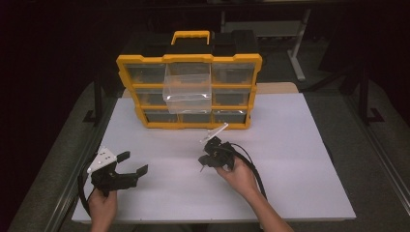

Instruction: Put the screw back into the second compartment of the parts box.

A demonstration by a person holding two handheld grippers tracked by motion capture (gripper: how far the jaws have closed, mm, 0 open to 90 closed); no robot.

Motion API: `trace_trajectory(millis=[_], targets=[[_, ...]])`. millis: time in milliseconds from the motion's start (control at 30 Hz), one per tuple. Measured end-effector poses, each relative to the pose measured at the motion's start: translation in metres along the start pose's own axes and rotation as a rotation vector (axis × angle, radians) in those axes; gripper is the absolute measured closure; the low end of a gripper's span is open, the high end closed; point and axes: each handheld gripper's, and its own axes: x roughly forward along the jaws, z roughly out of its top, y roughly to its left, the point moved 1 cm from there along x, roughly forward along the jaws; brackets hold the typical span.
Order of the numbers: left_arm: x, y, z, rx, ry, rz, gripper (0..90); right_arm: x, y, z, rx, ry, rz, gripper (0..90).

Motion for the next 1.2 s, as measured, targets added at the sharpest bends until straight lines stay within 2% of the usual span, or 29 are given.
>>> trace_trajectory(millis=[167, 267, 333, 500, 700, 767, 900, 1200], targets=[[0.0, 0.0, 0.0, 0.004, 0.001, 0.0, 13.9, -0.014, -0.005, -0.003, 0.026, -0.02, 0.019, 87.4], [0.0, 0.0, 0.0, 0.002, 0.0, 0.001, 13.9, -0.024, -0.009, -0.004, 0.025, -0.031, 0.017, 87.4], [0.001, -0.001, 0.0, -0.009, -0.01, 0.0, 13.9, -0.031, -0.012, -0.005, 0.032, -0.042, 0.025, 87.4], [0.001, -0.001, 0.0, 0.002, -0.003, 0.001, 13.9, -0.053, -0.02, -0.004, 0.049, -0.078, 0.022, 87.4], [0.001, -0.002, 0.0, -0.008, -0.011, 0.001, 13.9, -0.079, -0.029, -0.001, 0.054, -0.119, 0.026, 87.4], [0.002, -0.002, 0.0, -0.008, -0.011, 0.001, 13.9, -0.083, -0.03, -0.001, 0.046, -0.121, 0.022, 87.4], [0.001, -0.002, 0.0, -0.007, -0.005, 0.001, 13.9, -0.103, -0.033, 0.005, 0.031, -0.129, 0.006, 87.4], [0.001, -0.001, 0.0, -0.004, -0.007, 0.003, 13.9, -0.139, -0.04, 0.02, 0.031, -0.168, 0.012, 87.4]])
